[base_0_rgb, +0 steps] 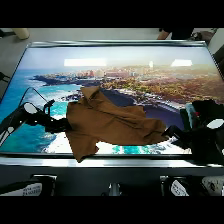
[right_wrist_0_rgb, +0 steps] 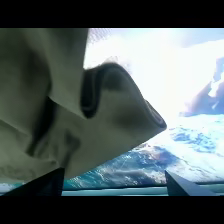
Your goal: Fold the shirts.
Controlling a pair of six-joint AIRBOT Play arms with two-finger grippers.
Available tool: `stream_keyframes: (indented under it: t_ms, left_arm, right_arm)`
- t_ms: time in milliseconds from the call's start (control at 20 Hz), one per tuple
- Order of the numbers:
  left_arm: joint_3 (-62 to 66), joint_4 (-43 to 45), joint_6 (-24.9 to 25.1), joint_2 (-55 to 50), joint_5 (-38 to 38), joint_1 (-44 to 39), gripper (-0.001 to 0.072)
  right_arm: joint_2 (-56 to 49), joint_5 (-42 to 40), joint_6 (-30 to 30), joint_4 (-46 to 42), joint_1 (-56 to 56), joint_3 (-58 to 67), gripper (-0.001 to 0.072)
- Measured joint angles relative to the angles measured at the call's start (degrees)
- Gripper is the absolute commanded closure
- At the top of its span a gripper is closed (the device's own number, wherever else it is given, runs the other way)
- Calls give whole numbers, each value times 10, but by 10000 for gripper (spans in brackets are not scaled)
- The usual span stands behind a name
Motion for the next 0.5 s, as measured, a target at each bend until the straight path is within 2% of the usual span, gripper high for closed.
stream_keyframes:
  t_ms: [50, 100, 300, 350, 400, 500]
  left_arm:
    - [-3, -7, 0, -4, 8, -3, 186]
    - [-5, -10, 0, -8, 12, -6, 261]
    - [-11, -14, -7, -19, 38, -11, 647]
    - [-11, -14, -10, -20, 41, -12, 678]
    - [-12, -14, -10, -20, 44, -13, 679]
    - [-10, -12, -10, -17, 47, -15, 680]
  right_arm:
    - [0, -9, -7, 9, 0, -14, 21]
    - [0, -19, -14, 20, 0, -26, 23]
    - [-11, -61, -31, 64, 0, -54, 37]
    - [-20, -62, -34, 77, -1, -57, 38]
    - [-29, -66, -38, 90, 0, -59, 47]
    - [-55, -75, -56, 120, 0, -62, 363]
